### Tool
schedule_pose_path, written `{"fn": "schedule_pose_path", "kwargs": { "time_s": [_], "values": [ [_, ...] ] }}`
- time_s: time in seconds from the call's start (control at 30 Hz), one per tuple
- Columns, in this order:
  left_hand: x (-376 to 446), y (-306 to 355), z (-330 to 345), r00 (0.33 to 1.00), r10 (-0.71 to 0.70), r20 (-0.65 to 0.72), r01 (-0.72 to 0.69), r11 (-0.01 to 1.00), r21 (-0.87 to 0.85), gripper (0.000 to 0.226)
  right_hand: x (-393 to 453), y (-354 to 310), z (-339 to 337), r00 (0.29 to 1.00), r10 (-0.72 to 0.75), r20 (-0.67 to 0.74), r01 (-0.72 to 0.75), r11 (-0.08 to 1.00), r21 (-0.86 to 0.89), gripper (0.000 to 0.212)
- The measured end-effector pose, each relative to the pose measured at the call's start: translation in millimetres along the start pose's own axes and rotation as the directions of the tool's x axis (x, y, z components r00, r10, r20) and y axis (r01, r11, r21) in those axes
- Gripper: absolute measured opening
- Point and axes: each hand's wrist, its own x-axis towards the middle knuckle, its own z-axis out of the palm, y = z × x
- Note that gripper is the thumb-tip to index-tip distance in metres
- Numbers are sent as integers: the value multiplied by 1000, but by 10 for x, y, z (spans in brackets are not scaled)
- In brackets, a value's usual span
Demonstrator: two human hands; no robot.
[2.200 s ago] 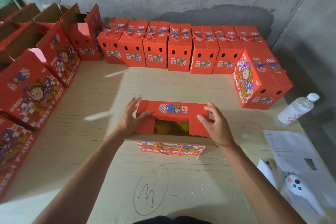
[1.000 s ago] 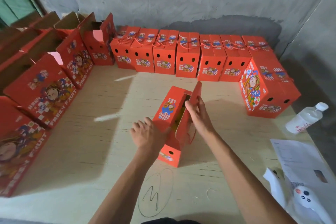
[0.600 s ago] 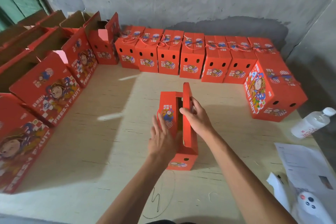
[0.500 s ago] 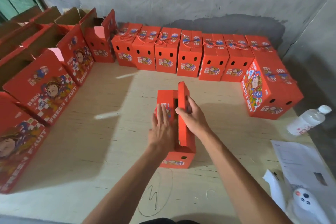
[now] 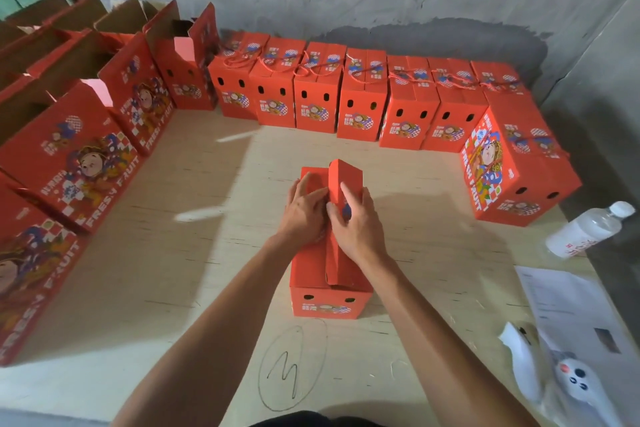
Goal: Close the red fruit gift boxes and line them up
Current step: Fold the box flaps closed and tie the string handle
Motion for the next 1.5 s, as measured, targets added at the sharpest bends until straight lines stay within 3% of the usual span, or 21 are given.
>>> {"fn": "schedule_pose_path", "kwargs": {
  "time_s": [0.13,0.2,0.27,0.33,0.43,0.67,0.9,1.07,1.23,1.4,1.5],
  "values": [
    [21,23,-39,998,54,30,-54,999,2,36,55,-14,-46,1000,4,-14,-4,1000,7,57],
    [-37,50,-13,997,56,-58,-61,994,-92,31,63,-40,-48,1000,-3,-19,3,1000,-12,57],
    [-96,68,-14,981,-69,-180,25,971,-237,36,54,-68,-35,1000,5,-21,-6,999,-47,58],
    [-115,68,-16,962,-189,-199,126,948,-294,45,39,-95,-10,999,21,-25,-23,997,-74,59],
    [-82,16,32,982,-140,-131,121,982,-143,41,39,-135,27,998,38,-42,-42,995,-96,58],
    [-65,-43,64,984,-98,-152,85,993,-87,36,75,-201,37,999,41,-25,-45,979,-199,59],
    [7,-7,55,992,-52,-117,70,986,154,37,103,-187,59,999,38,-40,-45,975,-219,60],
    [153,26,-20,999,-31,20,28,992,119,42,115,-119,33,1000,0,-27,-6,977,-212,61],
    [230,0,-77,997,53,54,-61,984,169,41,82,-65,10,998,-42,38,50,969,-242,68],
    [360,88,-131,995,69,72,-80,985,153,34,40,25,-81,979,-102,177,130,979,-158,93],
    [402,196,-119,998,14,66,-18,997,69,47,-14,101,-138,957,-100,273,125,989,-76,105]
  ]
}}
